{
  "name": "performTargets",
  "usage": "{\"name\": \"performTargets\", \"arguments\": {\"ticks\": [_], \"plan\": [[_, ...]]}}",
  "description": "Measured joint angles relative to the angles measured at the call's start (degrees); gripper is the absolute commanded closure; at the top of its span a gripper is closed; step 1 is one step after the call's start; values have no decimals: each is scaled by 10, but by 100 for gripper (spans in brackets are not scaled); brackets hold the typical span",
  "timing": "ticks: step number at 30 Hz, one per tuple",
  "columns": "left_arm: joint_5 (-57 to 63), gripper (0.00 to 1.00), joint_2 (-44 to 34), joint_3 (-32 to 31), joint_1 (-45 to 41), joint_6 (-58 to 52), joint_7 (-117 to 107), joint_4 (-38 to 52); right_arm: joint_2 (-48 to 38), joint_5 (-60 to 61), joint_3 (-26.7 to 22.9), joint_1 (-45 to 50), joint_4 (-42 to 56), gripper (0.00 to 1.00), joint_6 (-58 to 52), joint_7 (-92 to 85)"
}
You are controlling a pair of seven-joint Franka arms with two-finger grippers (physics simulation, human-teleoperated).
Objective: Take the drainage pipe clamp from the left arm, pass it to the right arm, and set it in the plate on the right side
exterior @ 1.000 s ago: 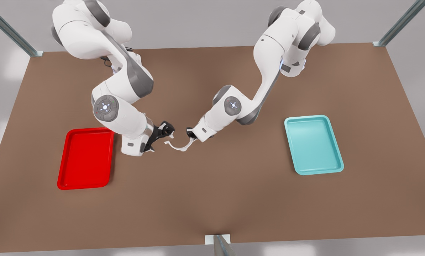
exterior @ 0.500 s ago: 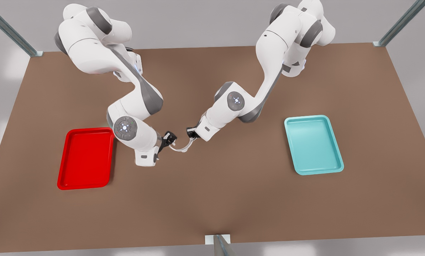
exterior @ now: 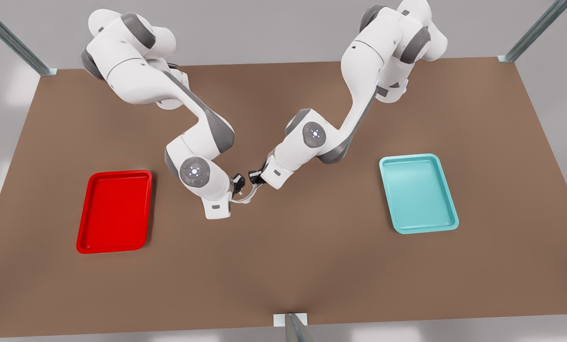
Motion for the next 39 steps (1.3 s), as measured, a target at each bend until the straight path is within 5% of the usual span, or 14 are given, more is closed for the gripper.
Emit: {"name": "performTargets", "arguments": {"ticks": [6, 7, 8, 19, 26, 30, 39], "plan": [[0, 79, 0, 0, 0, 0, -10, 0, 1, -3, 0, 0, 0, 79, 9, -11], [0, 14, 0, 0, 1, 1, -10, 1, 1, -5, 0, 0, 1, 79, 10, -12], [-1, 0, 0, 0, 1, 1, -11, 1, 1, -7, 0, -1, 1, 79, 11, -13], [5, 0, -21, 7, 36, -14, 2, 0, -36, -28, 8, -99, -65, 79, 18, -19], [128, 0, -86, 14, 288, -229, 78, 0, -121, -38, 63, -355, -251, 79, 82, -30], [189, 0, -162, 15, 394, -309, 155, -7, -108, 0, 71, -466, -262, 79, 71, -51], [223, 0, -209, 15, 402, -402, 278, -24, 6, 109, 67, -587, -254, 79, -35, -94]]}}
